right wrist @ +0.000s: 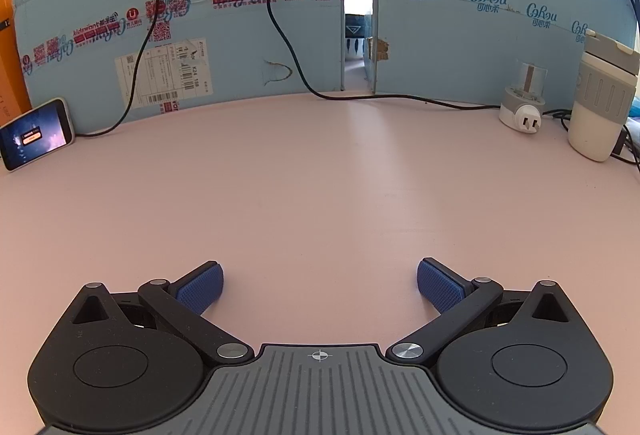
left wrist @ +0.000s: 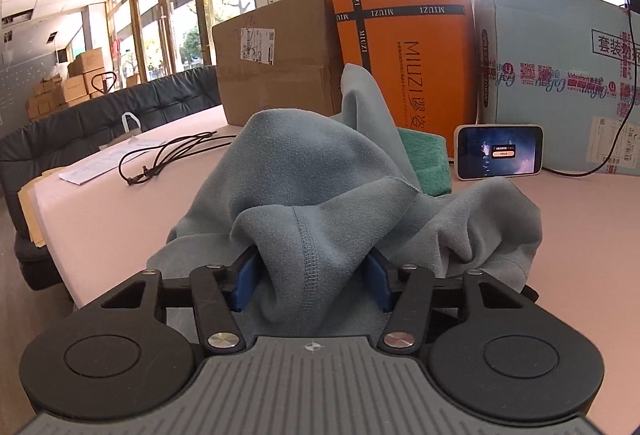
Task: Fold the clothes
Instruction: 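Grasp the light-blue sweatshirt with the left gripper and lay it on the table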
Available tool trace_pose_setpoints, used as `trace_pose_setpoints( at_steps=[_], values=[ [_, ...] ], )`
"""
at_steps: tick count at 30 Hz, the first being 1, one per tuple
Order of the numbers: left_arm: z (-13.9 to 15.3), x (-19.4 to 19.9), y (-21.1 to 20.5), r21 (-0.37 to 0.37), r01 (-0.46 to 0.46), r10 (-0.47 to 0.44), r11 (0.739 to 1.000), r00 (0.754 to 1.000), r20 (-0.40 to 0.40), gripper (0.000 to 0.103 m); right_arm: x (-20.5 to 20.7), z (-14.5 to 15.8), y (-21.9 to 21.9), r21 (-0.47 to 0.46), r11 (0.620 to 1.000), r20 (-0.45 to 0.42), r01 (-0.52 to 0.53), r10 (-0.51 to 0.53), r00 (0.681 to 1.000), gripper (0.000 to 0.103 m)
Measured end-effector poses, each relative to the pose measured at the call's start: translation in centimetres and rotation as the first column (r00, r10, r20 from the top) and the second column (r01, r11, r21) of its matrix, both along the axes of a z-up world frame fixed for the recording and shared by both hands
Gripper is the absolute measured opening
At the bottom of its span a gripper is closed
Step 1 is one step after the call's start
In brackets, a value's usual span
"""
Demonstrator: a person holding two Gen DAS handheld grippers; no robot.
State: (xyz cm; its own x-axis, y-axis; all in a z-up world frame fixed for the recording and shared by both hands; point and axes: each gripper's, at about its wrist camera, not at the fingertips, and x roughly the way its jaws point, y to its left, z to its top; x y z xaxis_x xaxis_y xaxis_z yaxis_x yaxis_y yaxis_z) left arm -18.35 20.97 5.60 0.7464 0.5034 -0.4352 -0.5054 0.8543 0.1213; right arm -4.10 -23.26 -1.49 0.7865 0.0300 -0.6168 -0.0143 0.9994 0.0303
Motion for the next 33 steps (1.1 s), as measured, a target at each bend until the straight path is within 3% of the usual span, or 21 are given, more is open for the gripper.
trace_pose_setpoints(
  at_steps=[4, 6, 11, 16, 18, 22, 25, 29, 31, 33],
  values=[
    [0.2, -0.8, -0.4, -0.031, 0.037, -0.037, 0.999, 0.999, 0.002, 0.023, 0.0, 0.0, 0.0, 0.000, 1.000, 0.000, 0.000, 0.000, 1.000, 0.103],
    [0.4, -1.5, -0.8, -0.063, 0.072, -0.071, 0.995, 0.997, 0.013, 0.017, -0.1, 0.0, 0.0, 0.000, 1.000, 0.000, 0.000, 0.000, 1.000, 0.103],
    [1.8, -3.4, -2.8, -0.118, 0.183, -0.178, 0.976, 0.983, 0.054, 0.015, -0.2, 0.1, -0.2, 0.019, 1.000, 0.006, -0.001, 0.000, 1.000, 0.103],
    [3.6, -4.8, -6.1, -0.165, 0.352, -0.339, 0.921, 0.935, 0.099, 0.015, -0.8, 0.3, -1.2, 0.093, 0.996, 0.027, -0.007, 0.005, 1.000, 0.103],
    [4.2, -5.1, -7.6, -0.188, 0.430, -0.413, 0.883, 0.902, 0.121, 0.015, -1.2, 0.5, -1.3, 0.116, 0.993, 0.037, -0.027, 0.023, 0.999, 0.103],
    [5.1, -4.7, -11.0, -0.228, 0.588, -0.565, 0.776, 0.809, 0.163, 0.015, -3.2, 1.5, -0.1, 0.116, 0.982, 0.118, -0.151, 0.137, 0.984, 0.103],
    [5.5, -3.8, -14.3, -0.229, 0.681, -0.663, 0.696, 0.731, 0.160, 0.015, -5.7, 2.4, 1.2, 0.099, 0.953, 0.174, -0.286, 0.266, 0.948, 0.103],
    [4.8, -2.3, -19.0, -0.239, 0.784, -0.775, 0.573, 0.613, 0.153, 0.015, -9.4, 3.4, 2.8, 0.119, 0.878, 0.221, -0.463, 0.431, 0.875, 0.103],
    [4.8, -2.0, -21.2, -0.225, 0.823, -0.810, 0.522, 0.561, 0.170, 0.015, -11.2, 4.0, 3.4, 0.126, 0.850, 0.240, -0.511, 0.474, 0.847, 0.103],
    [5.1, -1.6, -22.8, -0.214, 0.850, -0.829, 0.481, 0.521, 0.204, 0.015, -12.7, 4.5, 3.3, 0.132, 0.845, 0.254, -0.518, 0.476, 0.842, 0.103]
  ],
)
